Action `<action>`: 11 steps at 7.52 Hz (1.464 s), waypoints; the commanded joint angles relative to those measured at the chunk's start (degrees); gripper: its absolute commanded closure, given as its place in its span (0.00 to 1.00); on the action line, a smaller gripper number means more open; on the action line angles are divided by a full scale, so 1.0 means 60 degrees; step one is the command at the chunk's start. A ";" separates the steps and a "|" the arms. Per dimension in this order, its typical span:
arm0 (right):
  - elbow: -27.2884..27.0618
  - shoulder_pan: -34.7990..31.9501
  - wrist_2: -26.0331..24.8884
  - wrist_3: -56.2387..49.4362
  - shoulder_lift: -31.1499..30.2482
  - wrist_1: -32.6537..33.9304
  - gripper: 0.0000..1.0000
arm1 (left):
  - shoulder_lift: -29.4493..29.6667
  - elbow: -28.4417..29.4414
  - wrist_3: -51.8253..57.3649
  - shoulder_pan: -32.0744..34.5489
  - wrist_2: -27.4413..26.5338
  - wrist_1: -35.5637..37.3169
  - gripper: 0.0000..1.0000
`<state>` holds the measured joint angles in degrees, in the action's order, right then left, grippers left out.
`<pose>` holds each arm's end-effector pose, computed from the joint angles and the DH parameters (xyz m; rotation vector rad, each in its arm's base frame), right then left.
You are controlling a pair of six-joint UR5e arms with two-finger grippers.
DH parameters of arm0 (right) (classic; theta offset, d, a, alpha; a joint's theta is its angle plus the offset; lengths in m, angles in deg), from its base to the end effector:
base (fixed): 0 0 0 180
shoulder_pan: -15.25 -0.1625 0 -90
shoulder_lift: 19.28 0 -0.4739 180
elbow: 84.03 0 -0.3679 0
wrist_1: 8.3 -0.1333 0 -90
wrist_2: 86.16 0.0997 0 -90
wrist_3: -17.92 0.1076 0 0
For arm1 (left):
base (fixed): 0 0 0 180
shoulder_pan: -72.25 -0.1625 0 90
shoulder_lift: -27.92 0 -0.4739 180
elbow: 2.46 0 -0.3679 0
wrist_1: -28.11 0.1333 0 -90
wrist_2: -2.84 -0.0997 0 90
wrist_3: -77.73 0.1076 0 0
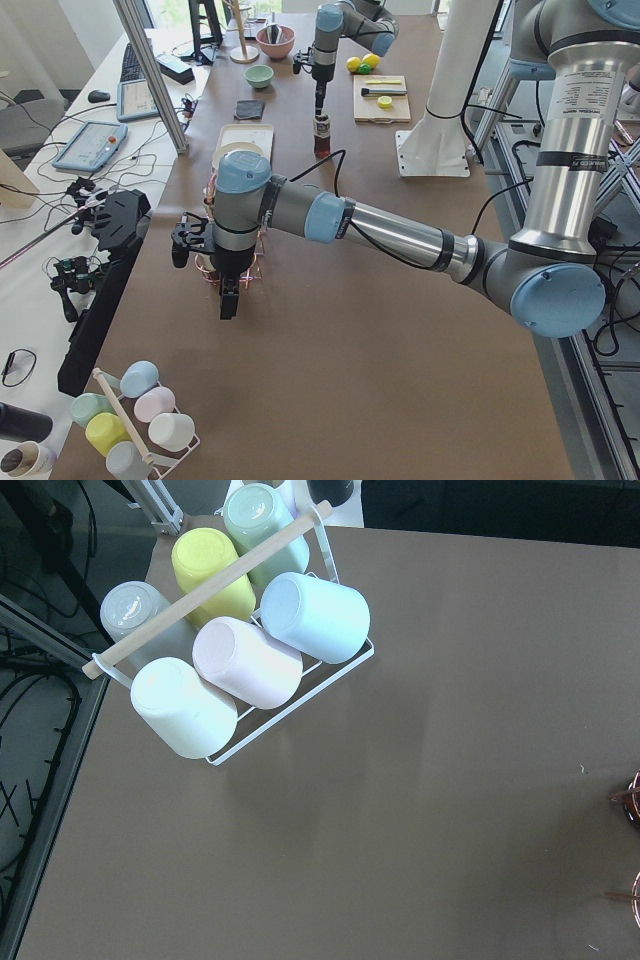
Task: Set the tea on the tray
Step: 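Close the right gripper around the tea bottle's neck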
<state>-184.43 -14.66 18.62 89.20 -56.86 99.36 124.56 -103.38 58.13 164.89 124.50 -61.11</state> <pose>-0.5433 -0.4347 0.1269 0.0999 -0.8147 0.0826 -0.1010 -0.5234 0.5811 0.2020 0.5867 -0.2948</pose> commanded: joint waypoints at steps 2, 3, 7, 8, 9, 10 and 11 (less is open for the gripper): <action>0.0005 0.0048 -0.0003 0.0015 -0.0036 0.0001 0.51 | 0.0093 0.0105 0.0000 0.0000 -0.0002 0.0003 0.02; 0.0019 0.0063 -0.0003 0.0015 -0.0007 0.0015 0.51 | 0.0093 0.0105 0.0000 0.0000 0.0012 0.0003 0.02; -0.0010 0.0048 -0.0003 0.0000 0.0008 0.0015 1.00 | 0.0093 0.0090 0.0000 0.0000 0.0027 0.0003 0.02; -0.0010 -0.0024 -0.0003 0.0015 -0.0006 0.0015 1.00 | 0.0093 0.0090 0.0000 0.0000 0.0027 0.0003 0.02; -0.0039 -0.0388 0.0186 -0.0014 0.0153 0.0349 1.00 | 0.0093 0.0105 0.0000 0.0000 0.0027 0.0003 0.02; -0.0141 -0.0899 0.0652 -0.0159 0.0590 0.1092 1.00 | 0.0093 0.0091 0.0000 0.0000 0.0027 0.0003 0.02; -0.0142 -0.1368 0.1034 -0.0349 0.0942 0.1476 1.00 | 0.0093 0.0090 0.0000 0.0000 0.0027 0.0003 0.02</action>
<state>-184.94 -18.27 21.09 88.64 -54.65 103.52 125.12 -102.81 58.13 164.89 124.66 -61.09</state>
